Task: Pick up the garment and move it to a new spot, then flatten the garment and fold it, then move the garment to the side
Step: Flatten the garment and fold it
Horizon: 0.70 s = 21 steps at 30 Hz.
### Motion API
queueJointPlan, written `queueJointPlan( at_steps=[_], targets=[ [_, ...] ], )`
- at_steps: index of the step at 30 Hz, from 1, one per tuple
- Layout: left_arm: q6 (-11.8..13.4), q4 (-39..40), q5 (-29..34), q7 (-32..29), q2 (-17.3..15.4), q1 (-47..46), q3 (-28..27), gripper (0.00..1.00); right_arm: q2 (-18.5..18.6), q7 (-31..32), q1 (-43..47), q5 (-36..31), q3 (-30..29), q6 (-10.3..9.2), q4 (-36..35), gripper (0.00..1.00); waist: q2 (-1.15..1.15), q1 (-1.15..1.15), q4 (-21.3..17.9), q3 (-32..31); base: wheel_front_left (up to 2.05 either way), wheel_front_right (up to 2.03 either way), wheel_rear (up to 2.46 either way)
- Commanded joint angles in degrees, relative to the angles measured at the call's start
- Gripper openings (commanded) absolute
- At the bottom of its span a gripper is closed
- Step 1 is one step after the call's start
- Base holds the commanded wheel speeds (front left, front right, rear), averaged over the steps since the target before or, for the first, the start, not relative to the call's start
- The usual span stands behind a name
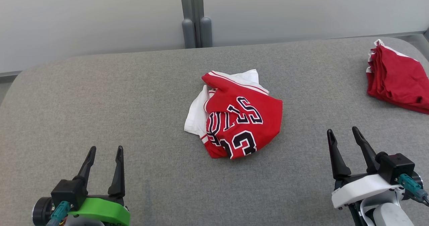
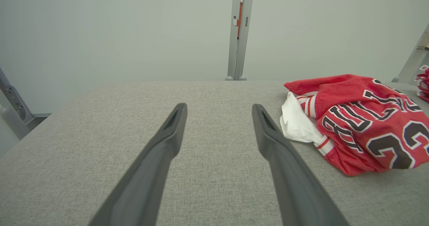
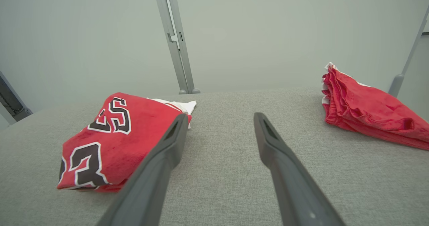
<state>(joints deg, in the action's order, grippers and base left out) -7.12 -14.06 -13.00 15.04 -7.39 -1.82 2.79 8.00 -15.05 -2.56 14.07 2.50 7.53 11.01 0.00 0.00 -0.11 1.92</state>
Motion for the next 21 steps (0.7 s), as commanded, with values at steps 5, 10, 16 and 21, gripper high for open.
queueJointPlan(
  at_steps=[5, 10, 16, 21],
  targets=[
    [-0.30, -0.29, 0.74, 0.17, 0.11, -0.42, -0.39, 1.00, 0.05, -0.16, 0.21, 0.28, -0.12, -0.09, 0.19, 1.00, 0.00, 0.00, -0.03, -0.05, 0.00, 0.00, 0.00],
    [-0.35, -0.47, 0.91, 0.17, 0.03, -0.60, -0.54, 1.00, -0.09, -0.16, 0.23, 0.20, -0.21, -0.09, 0.21, 1.00, 0.00, 0.00, -0.04, -0.13, 0.00, 0.00, 0.00],
    [-0.40, -0.62, 0.93, 0.17, -0.20, -0.75, -0.88, 1.00, -0.16, -0.16, 0.21, 0.40, 0.00, -0.09, 0.33, 1.00, 0.00, 0.00, -0.15, -0.22, 0.00, 0.00, 0.00],
    [-0.39, -0.73, 0.98, 0.17, -0.22, -0.68, -0.91, 1.00, -0.15, -0.16, 0.20, 0.55, 0.01, -0.09, 0.45, 1.00, 0.00, 0.00, -0.21, -0.34, 0.00, 0.00, 0.00]
  ],
)
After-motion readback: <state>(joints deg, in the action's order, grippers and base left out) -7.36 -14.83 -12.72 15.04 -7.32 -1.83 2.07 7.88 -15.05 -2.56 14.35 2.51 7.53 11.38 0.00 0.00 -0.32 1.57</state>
